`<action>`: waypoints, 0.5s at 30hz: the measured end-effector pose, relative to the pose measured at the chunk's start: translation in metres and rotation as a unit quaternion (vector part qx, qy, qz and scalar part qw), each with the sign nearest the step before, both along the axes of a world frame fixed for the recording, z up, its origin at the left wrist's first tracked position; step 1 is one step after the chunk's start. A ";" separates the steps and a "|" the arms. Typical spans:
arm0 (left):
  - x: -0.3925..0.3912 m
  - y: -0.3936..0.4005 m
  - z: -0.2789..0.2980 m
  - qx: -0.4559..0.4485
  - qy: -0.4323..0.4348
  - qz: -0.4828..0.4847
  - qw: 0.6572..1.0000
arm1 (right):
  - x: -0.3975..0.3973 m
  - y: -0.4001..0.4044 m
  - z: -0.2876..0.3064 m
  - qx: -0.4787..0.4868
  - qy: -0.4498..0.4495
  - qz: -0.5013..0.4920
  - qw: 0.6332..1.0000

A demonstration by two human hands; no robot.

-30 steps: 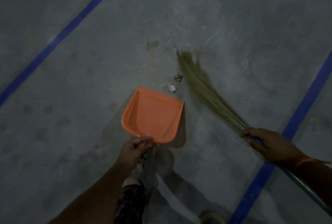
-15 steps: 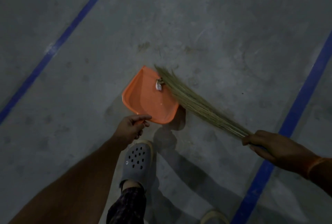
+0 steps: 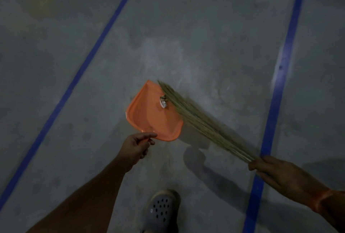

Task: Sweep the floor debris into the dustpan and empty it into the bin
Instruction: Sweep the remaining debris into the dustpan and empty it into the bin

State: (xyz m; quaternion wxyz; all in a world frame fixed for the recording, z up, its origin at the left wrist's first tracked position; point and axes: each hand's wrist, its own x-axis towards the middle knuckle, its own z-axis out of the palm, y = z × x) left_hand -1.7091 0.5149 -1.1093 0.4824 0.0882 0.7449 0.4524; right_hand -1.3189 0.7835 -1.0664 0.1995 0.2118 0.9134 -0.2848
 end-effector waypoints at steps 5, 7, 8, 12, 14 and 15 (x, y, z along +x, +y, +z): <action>-0.022 0.114 0.070 0.022 0.020 -0.092 0.995 | 0.021 0.038 0.055 0.041 0.076 -0.101 0.991; -0.023 0.164 0.091 0.025 0.032 -0.117 0.992 | 0.027 0.060 0.073 0.050 0.085 -0.119 0.988; -0.020 0.194 0.102 0.035 0.038 -0.129 0.990 | 0.034 0.075 0.081 0.053 0.082 -0.128 0.987; 0.012 0.325 0.133 0.071 0.052 -0.194 0.977 | 0.077 0.145 0.114 0.076 0.077 -0.186 0.977; 0.036 0.390 0.143 0.094 0.049 -0.206 0.973 | 0.099 0.189 0.128 0.092 0.085 -0.206 0.971; 0.050 0.421 0.145 0.101 0.049 -0.215 0.970 | 0.111 0.210 0.135 0.103 0.085 -0.216 0.967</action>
